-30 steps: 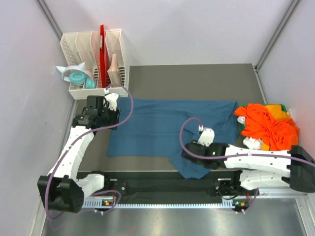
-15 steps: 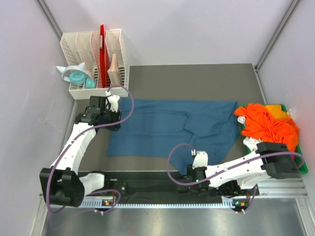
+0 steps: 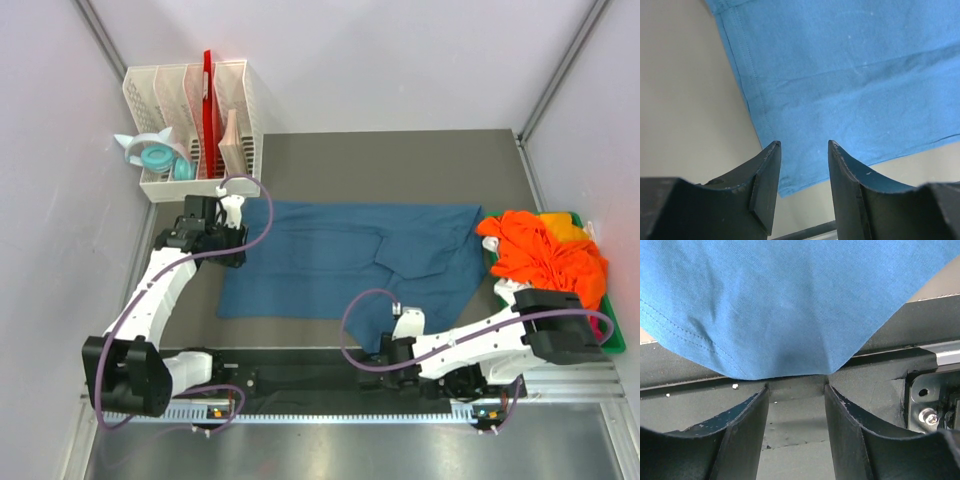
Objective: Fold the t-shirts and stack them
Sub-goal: Fold the tshirt
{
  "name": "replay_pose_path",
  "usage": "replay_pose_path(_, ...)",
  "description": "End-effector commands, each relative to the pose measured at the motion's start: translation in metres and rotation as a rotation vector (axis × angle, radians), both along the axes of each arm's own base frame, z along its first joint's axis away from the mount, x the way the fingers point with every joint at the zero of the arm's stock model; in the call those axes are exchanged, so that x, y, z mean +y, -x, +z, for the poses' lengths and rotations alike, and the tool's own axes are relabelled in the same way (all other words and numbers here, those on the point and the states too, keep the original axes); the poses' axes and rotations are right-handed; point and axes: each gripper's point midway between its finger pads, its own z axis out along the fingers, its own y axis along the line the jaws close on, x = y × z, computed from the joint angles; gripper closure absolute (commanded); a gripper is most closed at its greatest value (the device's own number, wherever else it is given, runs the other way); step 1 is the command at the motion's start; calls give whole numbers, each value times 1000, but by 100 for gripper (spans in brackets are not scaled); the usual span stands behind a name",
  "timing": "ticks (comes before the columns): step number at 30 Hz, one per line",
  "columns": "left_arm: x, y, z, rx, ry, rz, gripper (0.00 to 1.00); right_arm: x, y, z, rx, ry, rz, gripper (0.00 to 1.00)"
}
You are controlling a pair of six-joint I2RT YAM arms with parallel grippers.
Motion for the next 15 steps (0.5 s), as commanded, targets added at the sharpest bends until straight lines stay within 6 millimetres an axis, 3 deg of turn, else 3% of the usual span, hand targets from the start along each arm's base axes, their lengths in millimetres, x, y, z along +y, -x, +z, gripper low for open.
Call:
replay_pose_path(1, -2, -6, 1, -18, 16, -3, 53, -8, -26, -31, -66, 18, -81, 49)
replay_pose_path(9, -1, -6, -1, -14, 9, 1, 53, -20, -50, -43, -78, 45, -145, 51)
replay_pose_path(15, 0, -7, -3, -8, 7, 12, 53, -19, -67, -52, -62, 33, -179, 53)
